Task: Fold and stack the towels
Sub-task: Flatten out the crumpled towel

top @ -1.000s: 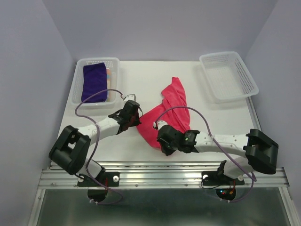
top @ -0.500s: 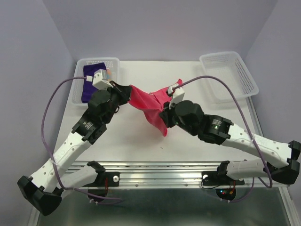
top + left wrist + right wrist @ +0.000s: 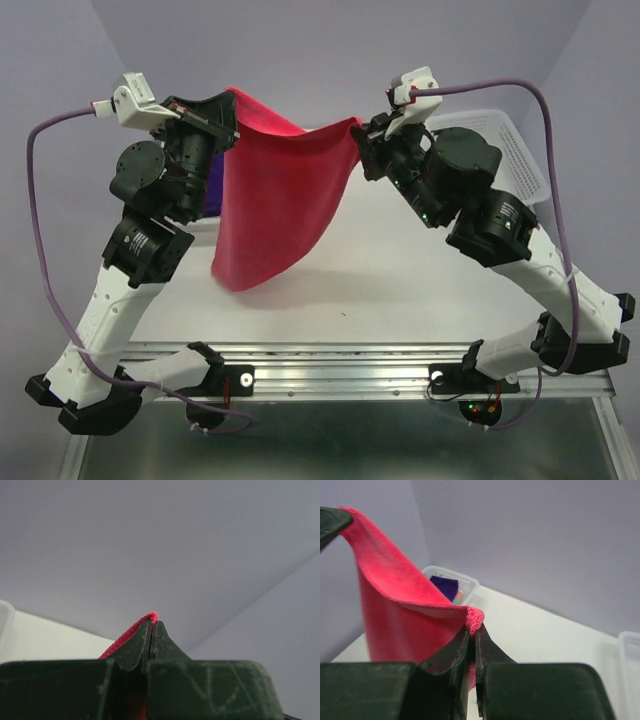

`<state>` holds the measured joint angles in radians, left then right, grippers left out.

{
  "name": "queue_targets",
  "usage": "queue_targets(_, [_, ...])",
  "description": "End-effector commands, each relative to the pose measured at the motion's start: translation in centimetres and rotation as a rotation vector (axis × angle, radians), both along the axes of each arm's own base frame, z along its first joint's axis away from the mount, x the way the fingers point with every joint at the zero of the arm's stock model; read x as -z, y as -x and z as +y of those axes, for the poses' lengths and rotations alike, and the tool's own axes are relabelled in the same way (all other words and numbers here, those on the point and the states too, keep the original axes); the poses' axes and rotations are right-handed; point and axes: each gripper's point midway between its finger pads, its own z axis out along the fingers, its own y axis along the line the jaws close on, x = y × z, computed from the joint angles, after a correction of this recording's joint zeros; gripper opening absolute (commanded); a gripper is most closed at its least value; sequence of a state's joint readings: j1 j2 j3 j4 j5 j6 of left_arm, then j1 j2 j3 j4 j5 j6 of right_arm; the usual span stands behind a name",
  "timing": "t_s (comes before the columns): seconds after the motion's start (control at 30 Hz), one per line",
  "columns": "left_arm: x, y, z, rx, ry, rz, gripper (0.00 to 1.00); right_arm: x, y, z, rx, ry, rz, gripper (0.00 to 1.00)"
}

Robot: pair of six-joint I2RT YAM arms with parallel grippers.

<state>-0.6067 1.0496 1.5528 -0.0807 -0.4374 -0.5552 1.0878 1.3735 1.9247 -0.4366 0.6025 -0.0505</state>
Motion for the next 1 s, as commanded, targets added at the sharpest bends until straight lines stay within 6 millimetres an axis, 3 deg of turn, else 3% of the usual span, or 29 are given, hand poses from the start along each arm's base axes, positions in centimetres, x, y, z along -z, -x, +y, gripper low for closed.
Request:
queue_targets(0.0, [-2.7, -0.4, 1.1, -0.071, -0.042, -0.048, 0.00, -1.5, -3.6, -1.6, 0.075, 0.081, -0.075, 0.01])
queue_targets(0.03, [-3.2, -0.9, 0.9, -0.075, -0.047, -0.051, 0.00, -0.7, -5.0, -1.0, 0.078, 0.105, -0.066, 0.01])
queue_targets(0.07, [-3.2, -1.2, 0.8, -0.080, -0.056, -0.049, 0.00, -1.1, -6.8, -2.4, 0.122, 0.100, -0.070, 0.01])
queue_targets(0.13, [-3.4, -2.4, 0.7, -0.099, -0.074, -0.045, 0.00, -0.3, -9.2, -2.0, 0.139, 0.131, -0.078, 0.01])
queue_targets(0.27, [-3.7, -5.0, 0.9, -0.115, -0.097, -0.044, 0.00, -1.0, -13.5, -4.3, 0.200, 0.126, -0.108, 0.01])
queue_targets(0.3, [-4.6, -5.1, 1.2, -0.115, -0.090, -0.062, 0.00, -1.3, -13.9, -4.1, 0.177, 0.129, -0.117, 0.01])
queue_targets(0.33, [-4.2, -6.4, 1.5, -0.128, -0.101, -0.050, 0.00, -2.5, -14.0, -4.6, 0.181, 0.114, -0.137, 0.01])
queue_targets(0.4, [-4.7, -6.7, 1.3, -0.110, -0.106, -0.063, 0.00, -2.4, -15.0, -4.6, 0.185, 0.128, -0.139, 0.01])
queue_targets(0.57, [-5.8, -6.3, 0.8, -0.072, -0.109, -0.103, 0.00, -4.8, -13.9, -4.7, 0.151, 0.126, -0.191, 0.01])
queue_targets(0.67, [-6.1, -5.3, 0.2, -0.019, -0.106, -0.124, 0.00, -5.6, -12.2, -4.8, 0.097, 0.103, -0.200, 0.01])
queue_targets(0.8, [-6.7, -3.1, 0.2, 0.034, -0.082, -0.157, 0.00, -7.0, -8.8, -4.4, -0.033, 0.065, -0.220, 0.01])
queue_targets(0.97, [-6.9, 1.5, -1.3, 0.214, -0.065, -0.212, 0.00, -8.1, -3.5, -4.6, -0.199, 0.018, -0.220, 0.01])
